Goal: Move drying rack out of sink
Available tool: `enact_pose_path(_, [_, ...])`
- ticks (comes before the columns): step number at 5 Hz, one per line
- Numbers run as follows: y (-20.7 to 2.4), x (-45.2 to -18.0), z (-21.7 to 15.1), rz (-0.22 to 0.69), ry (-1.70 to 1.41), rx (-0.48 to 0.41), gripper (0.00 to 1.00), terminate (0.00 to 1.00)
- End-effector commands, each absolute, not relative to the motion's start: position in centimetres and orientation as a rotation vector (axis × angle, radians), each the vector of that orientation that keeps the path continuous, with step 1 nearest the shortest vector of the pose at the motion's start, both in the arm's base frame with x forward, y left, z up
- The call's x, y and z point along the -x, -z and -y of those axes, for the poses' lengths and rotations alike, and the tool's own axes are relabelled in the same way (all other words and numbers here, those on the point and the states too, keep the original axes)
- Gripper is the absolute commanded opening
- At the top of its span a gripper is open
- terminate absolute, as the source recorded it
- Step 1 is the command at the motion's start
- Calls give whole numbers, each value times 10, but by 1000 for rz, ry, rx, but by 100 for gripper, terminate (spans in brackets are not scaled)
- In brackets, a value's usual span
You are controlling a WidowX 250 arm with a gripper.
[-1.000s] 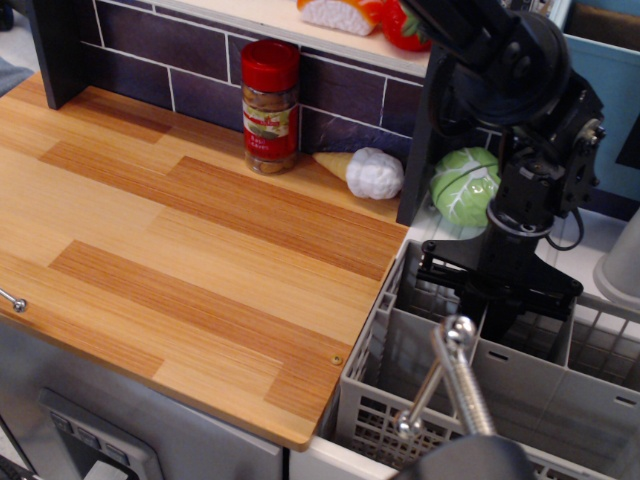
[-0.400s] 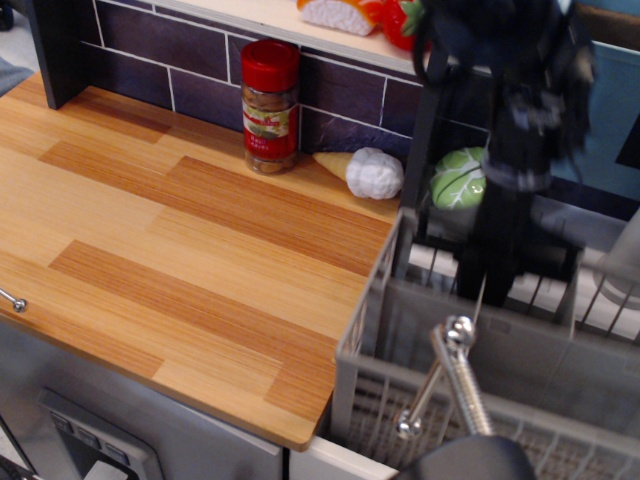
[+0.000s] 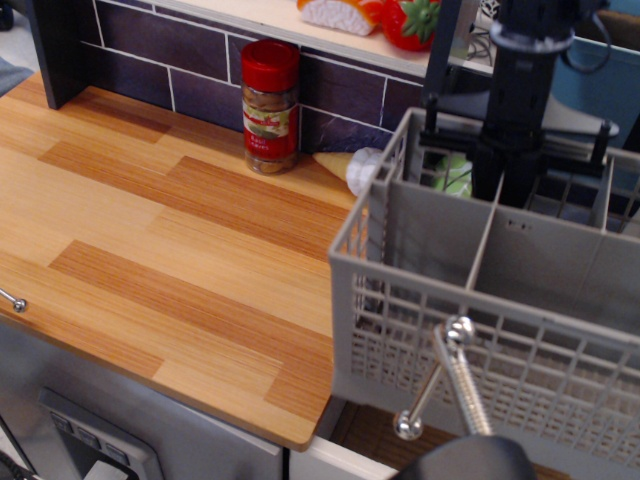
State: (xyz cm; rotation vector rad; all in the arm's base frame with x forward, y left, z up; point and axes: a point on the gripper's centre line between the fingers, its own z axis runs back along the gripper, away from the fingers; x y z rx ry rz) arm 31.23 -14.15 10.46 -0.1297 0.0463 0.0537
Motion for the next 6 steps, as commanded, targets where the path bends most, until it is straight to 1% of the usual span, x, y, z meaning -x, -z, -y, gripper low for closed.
enact_pose_path(1, [-156, -325, 119, 45, 5, 170, 0, 0])
enact_pose_path(2, [-150, -330, 88, 64, 2, 130, 0, 0])
enact_pose_path(4, [-133, -347, -8, 28, -22, 60, 0, 0])
enact_pose_path(6, [-138, -362, -85, -17, -9, 78, 0, 0])
